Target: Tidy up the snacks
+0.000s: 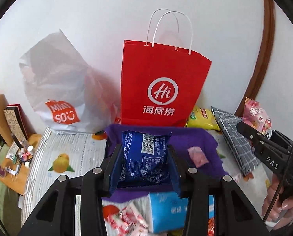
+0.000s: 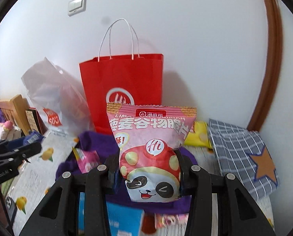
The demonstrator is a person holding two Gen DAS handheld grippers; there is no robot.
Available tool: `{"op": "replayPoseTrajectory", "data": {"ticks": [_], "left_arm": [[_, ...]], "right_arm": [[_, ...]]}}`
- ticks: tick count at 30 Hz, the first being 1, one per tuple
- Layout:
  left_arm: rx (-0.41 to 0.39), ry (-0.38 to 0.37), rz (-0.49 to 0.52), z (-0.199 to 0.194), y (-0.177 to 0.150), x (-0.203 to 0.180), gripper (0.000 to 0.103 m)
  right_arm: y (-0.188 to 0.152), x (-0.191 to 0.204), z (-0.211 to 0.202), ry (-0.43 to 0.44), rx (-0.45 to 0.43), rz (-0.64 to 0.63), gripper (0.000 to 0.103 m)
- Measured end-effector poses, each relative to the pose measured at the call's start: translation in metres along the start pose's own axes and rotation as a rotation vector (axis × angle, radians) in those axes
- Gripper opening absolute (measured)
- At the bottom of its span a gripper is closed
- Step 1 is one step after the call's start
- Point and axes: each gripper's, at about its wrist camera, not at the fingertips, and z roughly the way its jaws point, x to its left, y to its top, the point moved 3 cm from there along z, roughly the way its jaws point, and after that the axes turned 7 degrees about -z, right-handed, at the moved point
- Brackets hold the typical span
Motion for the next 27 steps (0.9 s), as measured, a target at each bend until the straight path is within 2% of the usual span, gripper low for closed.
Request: {"op": "replayPoseTrajectory", "data": {"ticks": [7, 12, 14, 18, 27], "left_arm": [[0.008, 0.002, 0.013, 0.033, 0.024, -0.011, 0.041], [0.017, -0.006, 0.002, 0.061, 0.04, -0.013, 0.041], [0.034, -0.001, -0.007, 0.076, 0.04, -0.008, 0.041], [0.125, 0.063, -0.021, 0.108, 0.033, 0.009, 0.041], [0.15, 0.08, -0.111, 0.118, 0.042, 0.041, 0.041]], "right_arm": [[0.005, -0.006, 0.048, 0.026, 0.036, 0.013, 0.043], [-0.007, -0.016, 0.08, 0.018, 0.113, -0.006, 0.043], [-0.012, -0.022, 0.088, 0.02, 0.14, -0.005, 0.043], [-0.024, -0.036, 0.106, 0.047, 0.192, 0.027, 0.043], [-0.039, -0.025, 0.135, 0.084, 0.272, 0.022, 0.043]]}}
